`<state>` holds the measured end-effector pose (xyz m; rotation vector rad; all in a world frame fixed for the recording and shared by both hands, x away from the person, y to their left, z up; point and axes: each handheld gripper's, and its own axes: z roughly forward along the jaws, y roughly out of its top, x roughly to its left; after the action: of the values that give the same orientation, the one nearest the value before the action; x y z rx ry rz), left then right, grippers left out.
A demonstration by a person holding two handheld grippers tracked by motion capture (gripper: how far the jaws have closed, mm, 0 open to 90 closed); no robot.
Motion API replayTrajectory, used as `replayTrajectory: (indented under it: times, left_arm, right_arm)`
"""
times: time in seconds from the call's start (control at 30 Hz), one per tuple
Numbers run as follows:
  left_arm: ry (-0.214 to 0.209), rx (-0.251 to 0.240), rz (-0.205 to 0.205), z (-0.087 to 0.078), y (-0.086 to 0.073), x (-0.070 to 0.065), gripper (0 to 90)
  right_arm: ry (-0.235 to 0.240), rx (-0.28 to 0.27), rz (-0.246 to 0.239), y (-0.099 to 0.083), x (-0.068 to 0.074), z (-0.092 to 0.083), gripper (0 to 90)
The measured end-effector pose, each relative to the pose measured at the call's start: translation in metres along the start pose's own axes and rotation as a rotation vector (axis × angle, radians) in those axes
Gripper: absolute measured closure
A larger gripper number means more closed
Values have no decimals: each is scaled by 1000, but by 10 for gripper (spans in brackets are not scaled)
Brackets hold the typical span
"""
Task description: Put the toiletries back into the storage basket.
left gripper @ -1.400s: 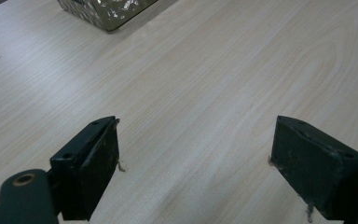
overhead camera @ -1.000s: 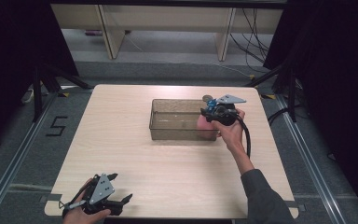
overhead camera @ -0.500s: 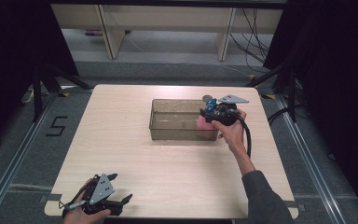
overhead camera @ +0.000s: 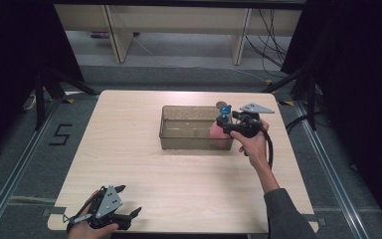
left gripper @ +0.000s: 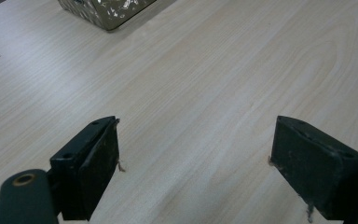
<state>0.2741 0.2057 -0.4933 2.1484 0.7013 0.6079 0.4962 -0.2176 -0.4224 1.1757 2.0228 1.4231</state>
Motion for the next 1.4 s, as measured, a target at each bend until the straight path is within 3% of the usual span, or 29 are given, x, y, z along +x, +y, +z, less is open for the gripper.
replayTrajectory:
  times: [0.1, 0.17, 0.27, 0.3, 0.37, 0.4, 0.43, 0.47, 0.5, 0.57, 0.6, 0.67, 0.73, 0.77, 0.8, 0.83, 0.93, 1.0, 1.07, 1.1, 1.17, 1.23, 1.27, 1.3, 1.33, 1.4]
  left_arm:
    - [-1, -21, -21, 2, 0, -1, 148]
    - [1, -3, -2, 0, 0, 0, 148]
    - [-3, -18, -19, 1, 0, 0, 148]
    - [-3, -18, -18, 1, 0, 0, 148]
    - [0, 1, 3, 0, 0, 1, 148]
    - [0, -1, -1, 0, 0, 1, 148]
    - [-1, -17, -20, 1, 0, -1, 148]
    - [-2, -17, -19, 1, 0, -1, 148]
    - [-2, -20, -19, 1, 0, -1, 147]
    - [3, 3, 4, -1, 1, 1, 148]
    - [3, -36, -26, 1, 0, -2, 148]
    - [-6, -34, -30, 0, 1, -2, 147]
    - [-7, -32, -26, 0, 1, -2, 147]
    - [-8, -9, -1, -1, 1, 0, 147]
    - [2, -18, -3, -1, 1, 0, 147]
    - [6, -40, -27, 1, 0, -2, 147]
    - [-7, -30, -27, 0, 1, -2, 148]
    - [-6, -29, -26, 0, 1, -1, 148]
    - [-5, -29, -23, 0, 1, -1, 148]
    - [-1, -3, 3, -1, 1, 0, 148]
    - [17, -9, 13, -1, 1, 0, 148]
    - [-3, -20, -10, 0, 1, -1, 148]
    - [-5, -23, -16, 0, 1, -2, 147]
    - [-8, -12, 0, -1, 1, -1, 147]
    - [-9, -12, -1, -1, 1, -1, 147]
    - [-5, -30, -23, 0, 1, -2, 148]
  right_arm:
    - [0, -15, -11, 0, 1, -1, 242]
    - [2, -10, 12, 0, 3, -4, 243]
    - [-24, -14, -24, -1, 3, -6, 243]
    - [-4, 1, 24, -2, 6, -7, 243]
    - [-8, -5, -4, -3, 4, -8, 244]
    - [-17, 0, 12, -3, 5, -9, 244]
    - [-16, -12, -3, -3, 4, -11, 244]
    - [-10, -13, 12, -3, 5, -12, 245]
    - [-26, -13, -10, -3, 5, -13, 244]
    - [-25, -13, -4, -3, 6, -15, 245]
    - [-11, -22, 7, -4, 7, -17, 246]
    - [-26, -9, -10, -3, 7, -18, 246]
    - [-15, -16, 27, -5, 9, -19, 247]
    - [-16, -19, 17, -5, 8, -19, 248]
    - [-31, -13, -7, -5, 8, -20, 248]
    - [-27, -22, -5, -6, 9, -20, 249]
    - [-22, -13, 30, -6, 11, -22, 249]
    - [-25, -22, -3, -6, 9, -23, 249]
    - [-22, -15, 4, -6, 9, -24, 248]
    - [-32, -19, 20, -7, 11, -25, 249]
    - [-28, -25, 17, -7, 10, -27, 249]
    - [-31, -34, -9, -8, 9, -29, 250]
    - [-28, -33, -8, -8, 9, -29, 250]
    - [-24, -30, 27, -9, 11, -30, 250]
    - [-37, -20, 4, -9, 10, -31, 250]
    - [-26, -25, 3, -10, 10, -31, 250]
